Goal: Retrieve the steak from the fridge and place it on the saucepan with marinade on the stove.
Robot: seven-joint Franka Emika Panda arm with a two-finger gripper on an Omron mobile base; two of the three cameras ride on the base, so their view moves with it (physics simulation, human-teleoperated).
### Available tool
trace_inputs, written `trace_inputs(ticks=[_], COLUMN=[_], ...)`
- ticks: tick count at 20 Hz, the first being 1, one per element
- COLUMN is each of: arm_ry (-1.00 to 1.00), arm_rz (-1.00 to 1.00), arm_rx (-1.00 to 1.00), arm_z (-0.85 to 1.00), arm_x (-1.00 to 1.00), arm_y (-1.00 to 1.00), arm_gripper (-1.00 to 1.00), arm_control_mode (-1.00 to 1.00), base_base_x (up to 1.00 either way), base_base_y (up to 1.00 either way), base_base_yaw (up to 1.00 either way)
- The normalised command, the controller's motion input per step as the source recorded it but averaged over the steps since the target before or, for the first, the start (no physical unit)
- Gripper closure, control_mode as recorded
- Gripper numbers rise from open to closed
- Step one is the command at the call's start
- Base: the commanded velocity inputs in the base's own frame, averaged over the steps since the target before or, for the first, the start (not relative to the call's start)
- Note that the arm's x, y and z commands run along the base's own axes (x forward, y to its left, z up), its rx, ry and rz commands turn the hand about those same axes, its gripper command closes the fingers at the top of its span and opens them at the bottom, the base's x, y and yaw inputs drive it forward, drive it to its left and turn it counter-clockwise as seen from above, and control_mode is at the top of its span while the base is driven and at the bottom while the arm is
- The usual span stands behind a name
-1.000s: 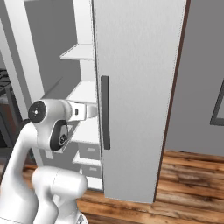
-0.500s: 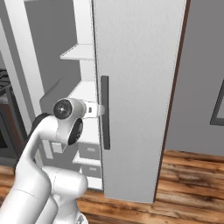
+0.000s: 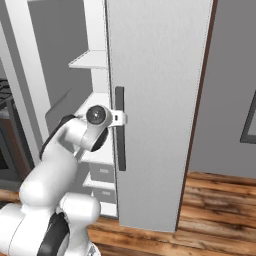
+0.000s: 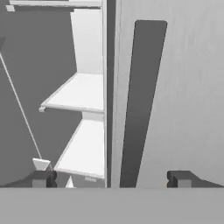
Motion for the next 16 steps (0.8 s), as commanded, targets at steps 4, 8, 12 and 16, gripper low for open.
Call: trace_inputs(ticks=[4,8,12,16], arm_ry=[-0.06,-0.07,-0.08,-0.05], arm_rz=[-0.02,-0.03,-0.01,0.0], arm_rx=[0.0,0.0,0.0,0.0], arm_z=[-0.3,-0.31,-0.32,-0.26], arm_x=[0.68,0.74,0.78,0.79], arm_y=[0.0,0.0,0.0,0.0], arm_gripper=[-1.0,-1.0,-1.0,-1.0], arm_control_mode=[-1.0,-1.0,-1.0,-1.0], base_base_x=[0.0,0.0,0.0,0.0], base_base_y=[0.0,0.0,0.0,0.0], base_base_yaw=[0.0,0.0,0.0,0.0])
